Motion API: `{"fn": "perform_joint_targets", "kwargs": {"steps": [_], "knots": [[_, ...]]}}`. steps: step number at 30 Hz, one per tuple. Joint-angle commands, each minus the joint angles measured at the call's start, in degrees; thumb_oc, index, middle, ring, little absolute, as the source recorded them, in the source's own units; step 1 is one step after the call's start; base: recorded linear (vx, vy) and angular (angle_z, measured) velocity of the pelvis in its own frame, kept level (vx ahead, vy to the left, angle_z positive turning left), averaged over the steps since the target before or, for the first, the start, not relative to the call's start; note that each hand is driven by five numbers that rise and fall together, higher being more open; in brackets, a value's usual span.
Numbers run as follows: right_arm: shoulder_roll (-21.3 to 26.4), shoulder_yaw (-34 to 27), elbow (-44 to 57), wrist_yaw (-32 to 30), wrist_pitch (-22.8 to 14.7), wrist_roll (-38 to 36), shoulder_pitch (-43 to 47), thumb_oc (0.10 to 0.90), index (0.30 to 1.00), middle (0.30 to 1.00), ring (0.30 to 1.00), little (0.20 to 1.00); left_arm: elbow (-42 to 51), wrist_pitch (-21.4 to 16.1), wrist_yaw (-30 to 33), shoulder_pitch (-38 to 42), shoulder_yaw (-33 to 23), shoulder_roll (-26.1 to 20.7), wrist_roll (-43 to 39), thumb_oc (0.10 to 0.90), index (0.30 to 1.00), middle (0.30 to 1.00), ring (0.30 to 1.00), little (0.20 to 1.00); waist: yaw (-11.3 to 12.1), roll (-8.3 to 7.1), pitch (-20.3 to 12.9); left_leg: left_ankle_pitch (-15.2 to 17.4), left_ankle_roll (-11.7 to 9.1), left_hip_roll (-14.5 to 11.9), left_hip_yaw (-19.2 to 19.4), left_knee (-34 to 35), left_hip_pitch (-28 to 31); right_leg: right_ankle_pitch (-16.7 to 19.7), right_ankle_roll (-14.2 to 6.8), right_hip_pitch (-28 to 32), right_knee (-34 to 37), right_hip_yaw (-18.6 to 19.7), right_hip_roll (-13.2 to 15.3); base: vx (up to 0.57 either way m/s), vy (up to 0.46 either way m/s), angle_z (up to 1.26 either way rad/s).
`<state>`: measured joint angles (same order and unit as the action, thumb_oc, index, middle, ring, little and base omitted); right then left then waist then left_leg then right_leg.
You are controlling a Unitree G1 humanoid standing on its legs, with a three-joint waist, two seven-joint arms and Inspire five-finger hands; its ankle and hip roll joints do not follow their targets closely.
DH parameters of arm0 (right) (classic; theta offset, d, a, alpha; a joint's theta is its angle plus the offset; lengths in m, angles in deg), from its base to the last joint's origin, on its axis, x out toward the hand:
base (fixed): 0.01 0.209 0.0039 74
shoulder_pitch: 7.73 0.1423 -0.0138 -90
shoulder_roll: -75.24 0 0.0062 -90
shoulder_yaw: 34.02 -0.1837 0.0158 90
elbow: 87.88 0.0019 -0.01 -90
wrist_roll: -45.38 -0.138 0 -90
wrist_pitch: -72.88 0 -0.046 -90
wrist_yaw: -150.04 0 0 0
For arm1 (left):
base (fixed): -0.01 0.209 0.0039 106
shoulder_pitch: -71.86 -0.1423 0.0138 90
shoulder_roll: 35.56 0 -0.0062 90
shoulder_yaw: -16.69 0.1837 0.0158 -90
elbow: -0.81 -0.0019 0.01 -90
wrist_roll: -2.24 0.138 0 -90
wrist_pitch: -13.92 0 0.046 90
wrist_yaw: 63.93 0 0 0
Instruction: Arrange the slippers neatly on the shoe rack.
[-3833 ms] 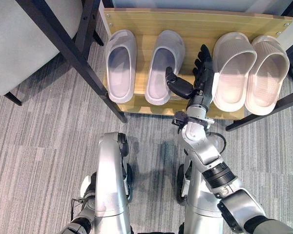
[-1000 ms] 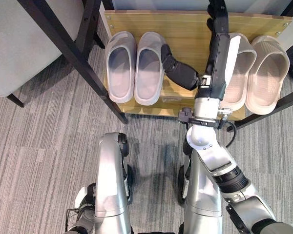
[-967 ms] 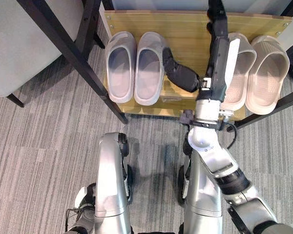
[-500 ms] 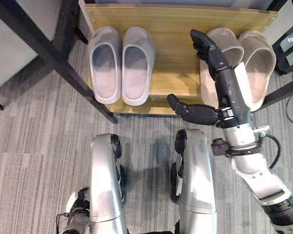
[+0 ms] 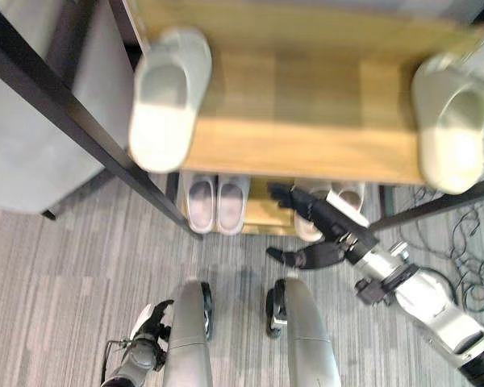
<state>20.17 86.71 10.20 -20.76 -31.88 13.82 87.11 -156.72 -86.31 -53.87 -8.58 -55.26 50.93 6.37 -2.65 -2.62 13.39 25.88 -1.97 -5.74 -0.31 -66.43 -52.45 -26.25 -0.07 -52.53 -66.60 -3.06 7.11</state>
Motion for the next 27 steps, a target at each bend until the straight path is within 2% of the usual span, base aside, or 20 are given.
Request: {"fn": "perform_joint_targets", "kwargs": {"steps": [1, 2, 3, 4, 5, 7, 10, 11, 12, 13, 14, 15, 16, 17, 18, 19, 22, 27], "knots": [[-4.5, -0.1, -6.97, 5.35, 4.07, -0.27, -3.91, 0.8, 0.9, 0.9, 0.9, 0.9, -0.53, -1.87, -2.65, -0.43, 1.02, -0.29, -1.29, 0.8, 0.9, 0.9, 0.9, 0.9, 0.85, -1.88, 0.01, -9.1, 0.01, -0.28, -4.93, 13.23, 1.04, 6.86, -3.22, 2.66, 12.33, -0.16, 4.19, 0.03, 0.013, 0.06], [-4.52, -0.08, -6.99, 5.35, 4.06, -0.27, -3.89, 0.8, 0.9, 0.9, 0.9, 0.9, -0.52, -1.87, -2.65, -0.43, 1.01, -0.3, -1.29, 0.8, 0.9, 0.9, 0.9, 0.9, 0.84, -1.89, 0.04, -9.11, 0.01, -0.28, -4.93, 13.25, 1.09, 6.87, -3.22, 2.71, 12.36, -0.16, 4.19, -0.06, 0.004, 0.11], [-8.5, -1.17, -12.85, 4.04, 4.12, 2.99, -7.47, 0.8, 0.9, 0.9, 0.9, 0.9, 0.55, -2.2, -2.82, -0.78, 1.42, -0.46, -1.67, 0.8, 0.9, 0.9, 0.9, 0.9, 1.15, -1.97, -0.46, -12.06, -0.11, -0.02, -4.78, 18.86, 4.4, 9.39, -3.4, 6.12, 16.86, -2.19, 4.69, -0.05, -0.024, 0.12], [-10.03, -2.04, -14.89, 4.42, 4.67, 1.25, -9.33, 0.8, 0.9, 0.9, 0.9, 0.9, 0.51, -2.17, -3.17, -1.04, 1.47, -0.75, -1.81, 0.8, 0.9, 0.9, 0.9, 0.9, 1.5, -2.04, -0.48, -12.81, -0.32, -0.02, -4.99, 20.57, 5.82, 9.64, -3.44, 8.0, 18.49, -2.97, 4.92, 0.01, -0.072, 0.12], [-13.1, -2.78, -20.13, 4.68, 5.51, 0.46, -11.33, 0.8, 0.9, 0.9, 0.9, 0.9, 0.13, -2.19, -3.87, -1.7, 1.88, -0.67, -0.9, 0.8, 0.9, 0.9, 0.9, 0.9, 2.15, -2.35, -1.34, -13.93, -0.72, 0.18, -5.0, 24.86, 9.77, 10.45, -3.58, 12.61, 22.54, -4.28, 5.09, 0.06, -0.07, 0.24], [-14.62, -2.75, -22.3, 4.29, 5.78, 0.72, -12.06, 0.8, 0.9, 0.9, 0.9, 0.9, -0.03, -2.06, -4.3, -1.94, 2.01, -0.63, -0.2, 0.8, 0.9, 0.9, 0.9, 0.9, 2.49, -2.46, -1.37, -14.67, -0.92, 0.13, -5.07, 26.88, 11.59, 10.96, -3.66, 14.61, 24.33, -4.82, 5.15, 0.06, -0.061, 0.26], [-17.66, -4.26, -26.46, 3.1, 5.91, 1.05, -14.58, 0.8, 0.9, 0.9, 0.9, 0.9, -0.05, -2.12, -4.33, -3.86, 2.53, -0.59, 1.75, 0.8, 0.9, 0.9, 0.9, 0.9, 3.19, -2.49, -2.77, -17.35, -1.47, 0.15, -4.26, 34.54, 18.36, 13.03, -4.19, 21.63, 31.27, -6.49, 4.39, 0.13, -0.066, 0.11], [-18.59, -6.26, -27.97, 2.6, 5.34, 0.67, -16.55, 0.8, 0.9, 0.9, 0.9, 0.9, 0.54, -2.65, -4.01, -5.3, 2.51, -0.71, 2.18, 0.8, 0.9, 0.9, 0.9, 0.9, 3.37, -2.38, -3.99, -19.65, -1.97, 0.37, -3.48, 40.97, 23.87, 14.97, -4.76, 26.55, 36.49, -7.57, 3.64, 0.13, -0.06, 0.09], [-18.6, -6.28, -27.97, 2.61, 5.33, 0.68, -16.56, 0.8, 0.9, 0.9, 0.9, 0.9, 0.55, -2.65, -4.01, -5.29, 2.53, -0.72, 2.18, 0.8, 0.9, 0.9, 0.9, 0.9, 3.33, -2.37, -4.03, -19.98, -1.97, 0.39, -3.53, 41.37, 23.96, 15.22, -4.74, 26.65, 36.81, -7.66, 3.63, 0.18, -0.064, 0.09], [-20.04, -8.9, -32.5, 0.19, 4.24, 2.66, -17.51, 0.8, 0.9, 0.9, 0.9, 0.9, 2.17, -3.47, -3.51, -6.27, 2.98, -0.69, 2.35, 0.8, 0.9, 0.9, 0.9, 0.9, 3.55, -2.13, -4.95, -22.17, -2.54, 0.43, -3.02, 47.22, 28.75, 16.86, -5.32, 31.49, 42.6, -8.75, 3.14, 0.08, -0.033, 0.05], [-20.06, -8.91, -32.52, 0.19, 4.22, 2.67, -17.5, 0.8, 0.9, 0.9, 0.9, 0.9, 2.18, -3.47, -3.51, -6.26, 2.99, -0.7, 2.34, 0.8, 0.9, 0.9, 0.9, 0.9, 3.49, -2.11, -5.0, -22.47, -2.53, 0.45, -3.09, 47.57, 28.8, 17.1, -5.31, 31.56, 42.91, -8.85, 3.12, 0.17, -0.062, 0.08], [-21.96, -10.84, -37.86, -2.77, 3.29, 6.0, -17.61, 0.8, 0.9, 0.9, 0.9, 0.9, 4.91, -4.43, -2.48, -6.55, 3.57, -0.47, 1.98, 0.8, 0.9, 0.9, 0.9, 0.9, 3.6, -1.69, -6.12, -24.56, -2.82, 0.46, -2.75, 54.18, 34.08, 18.85, -5.66, 36.34, 48.71, -9.54, 2.12, 0.13, -0.038, 0.11], [-22.72, -11.74, -40.37, -4.17, 3.02, 7.47, -17.5, 0.8, 0.9, 0.9, 0.9, 0.9, 6.47, -4.95, -2.3, -6.8, 4.21, -0.28, 1.96, 0.8, 0.9, 0.9, 0.9, 0.9, 3.61, -1.36, -6.81, -25.77, -3.07, 0.6, -2.71, 57.48, 36.65, 19.72, -6.02, 38.59, 51.67, -10.22, 1.68, 0.18, -0.042, 0.15], [-23.55, -12.65, -42.58, -5.03, 3.03, 7.66, -17.58, 0.8, 0.9, 0.9, 0.9, 0.9, 8.96, -5.5, -2.13, -6.99, 5.36, -0.41, 2.13, 0.8, 0.9, 0.9, 0.9, 0.9, 3.58, -0.94, -7.4, -26.43, -2.76, 0.86, -2.71, 60.46, 39.06, 20.47, -6.11, 40.73, 54.35, -10.55, 1.25, 0.08, -0.011, 0.16], [-23.58, -12.66, -42.6, -5.02, 3.02, 7.67, -17.56, 0.8, 0.9, 0.9, 0.9, 0.9, 8.99, -5.48, -2.14, -6.98, 5.38, -0.43, 2.12, 0.8, 0.9, 0.9, 0.9, 0.9, 3.54, -0.93, -7.42, -26.66, -2.74, 0.87, -2.76, 60.68, 39.07, 20.69, -6.11, 40.78, 54.6, -10.63, 1.23, 0.13, 0.004, 0.24], [-25.05, -13.62, -45.78, -4.24, 3.56, 4.81, -18.0, 0.8, 0.9, 0.9, 0.9, 0.9, 12.46, -5.89, -2.75, -7.59, 7.1, -0.27, 2.45, 0.8, 0.9, 0.9, 0.9, 0.9, 3.5, -0.23, -9.15, -27.77, -2.48, 1.18, -2.53, 65.2, 42.32, 21.62, -6.48, 43.88, 58.49, -11.07, 0.5, 0.09, 0.006, 0.18], [-25.51, -14.25, -48.08, -2.75, 3.77, 1.84, -18.06, 0.8, 0.9, 0.9, 0.9, 0.9, 17.82, -6.17, -4.38, -8.5, 9.51, -1.2, 3.36, 0.8, 0.9, 0.9, 0.9, 0.9, 3.72, 0.28, -10.28, -28.96, -2.05, 1.39, -2.55, 70.12, 46.51, 22.5, -6.66, 47.55, 62.38, -10.97, -0.61, 0.09, -0.014, 0.02], [-24.24, -13.4, -47.66, -2.52, 3.99, 5.59, -17.17, 0.8, 0.9, 0.9, 0.9, 0.9, 26.85, -6.53, -7.38, -8.63, 12.35, -3.17, 5.16, 0.8, 0.9, 0.9, 0.9, 0.9, 4.01, 0.92, -11.65, -29.78, -2.67, 1.15, -2.51, 71.43, 48.74, 22.06, -6.09, 52.09, 66.5, -11.11, -2.68, -0.01, -0.083, -0.03]]}}
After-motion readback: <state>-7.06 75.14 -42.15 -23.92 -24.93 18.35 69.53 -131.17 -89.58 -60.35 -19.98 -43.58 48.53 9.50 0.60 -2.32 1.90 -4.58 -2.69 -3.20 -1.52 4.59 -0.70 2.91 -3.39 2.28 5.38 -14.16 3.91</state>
